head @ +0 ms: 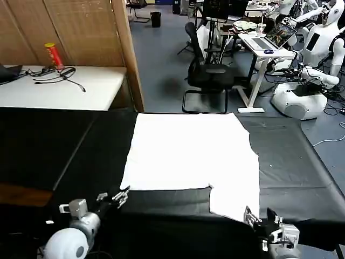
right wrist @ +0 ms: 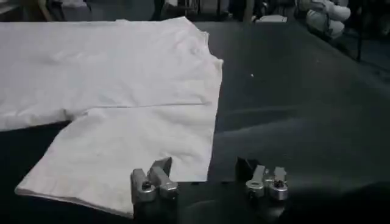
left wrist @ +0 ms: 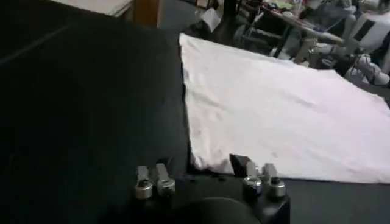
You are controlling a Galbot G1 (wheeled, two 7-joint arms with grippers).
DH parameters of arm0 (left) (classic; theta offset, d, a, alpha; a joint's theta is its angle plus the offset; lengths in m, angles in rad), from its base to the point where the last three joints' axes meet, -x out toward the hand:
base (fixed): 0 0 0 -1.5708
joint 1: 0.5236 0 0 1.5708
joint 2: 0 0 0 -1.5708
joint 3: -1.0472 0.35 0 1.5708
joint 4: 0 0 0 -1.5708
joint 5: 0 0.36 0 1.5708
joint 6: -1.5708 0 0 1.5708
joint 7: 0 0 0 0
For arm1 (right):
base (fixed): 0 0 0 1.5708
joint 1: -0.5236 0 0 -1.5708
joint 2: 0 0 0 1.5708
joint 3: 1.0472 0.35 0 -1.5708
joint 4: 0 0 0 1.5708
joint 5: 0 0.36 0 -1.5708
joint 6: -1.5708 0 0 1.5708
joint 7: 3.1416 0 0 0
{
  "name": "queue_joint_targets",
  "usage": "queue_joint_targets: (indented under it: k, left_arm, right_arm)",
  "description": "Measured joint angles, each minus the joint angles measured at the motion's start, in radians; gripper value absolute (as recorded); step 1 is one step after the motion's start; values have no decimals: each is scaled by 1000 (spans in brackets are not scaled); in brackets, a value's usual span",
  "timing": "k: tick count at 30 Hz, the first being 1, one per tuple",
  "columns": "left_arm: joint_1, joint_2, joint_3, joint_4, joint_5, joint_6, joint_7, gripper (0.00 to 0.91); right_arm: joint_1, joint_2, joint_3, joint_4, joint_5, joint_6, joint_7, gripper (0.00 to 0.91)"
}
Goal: Fold and organize the clothes.
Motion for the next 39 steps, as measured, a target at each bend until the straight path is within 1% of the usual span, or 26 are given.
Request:
queue_joint_targets:
  k: [1, 2, 3, 4, 10, 14, 18, 21, 25, 27, 29, 32, 36, 39]
  left_arm:
    - [0, 0, 0, 0, 0, 0, 1, 0]
    - [1, 0, 1, 0, 0, 0, 1, 0]
    - [2, 0, 1, -1, 0, 1, 1, 0]
    - [2, 0, 1, -2, 0, 1, 1, 0]
    - [18, 4, 1, -25, 21, 1, -5, 0]
    - [32, 6, -6, -42, 34, 0, -19, 0]
    - [60, 21, -29, -71, 32, 2, -44, 0]
    - [87, 30, -50, -97, 24, 1, -55, 0]
    - [132, 41, -88, -128, 1, -8, -61, 0]
    - [157, 43, -109, -142, -7, -9, -66, 0]
    - [178, 43, -126, -155, -17, -11, -71, 0]
    - [190, 33, -137, -174, -57, -49, -85, 0]
    - [163, 3, -127, -170, -66, -106, -86, 0]
    - [118, -21, -109, -153, -42, -131, -75, 0]
  right_arm:
    - [-3, 0, -1, 2, -1, 0, 0, 146]
    - [-8, 1, -3, 7, -3, 0, 0, 59]
    - [-11, 2, -4, 11, -5, 0, 0, 10]
    - [-16, 3, -4, 15, -7, 0, 0, 0]
    - [-41, 8, -4, 49, -9, -11, 16, 0]
    - [-70, 20, -18, 100, -13, -57, 64, 0]
    - [-120, 35, -36, 171, -20, -87, 104, 0]
    - [-164, 46, -41, 217, -25, -96, 120, 0]
    - [-193, 48, -45, 251, -24, -95, 117, 0]
    - [-194, 47, -44, 255, -24, -88, 107, 0]
    - [-184, 46, -38, 254, -23, -62, 86, 0]
    - [-142, 35, -23, 242, -15, -7, 44, 0]
    - [-56, 8, -17, 207, -1, 54, 9, 0]
    - [20, -17, -22, 155, 16, 78, 0, 0]
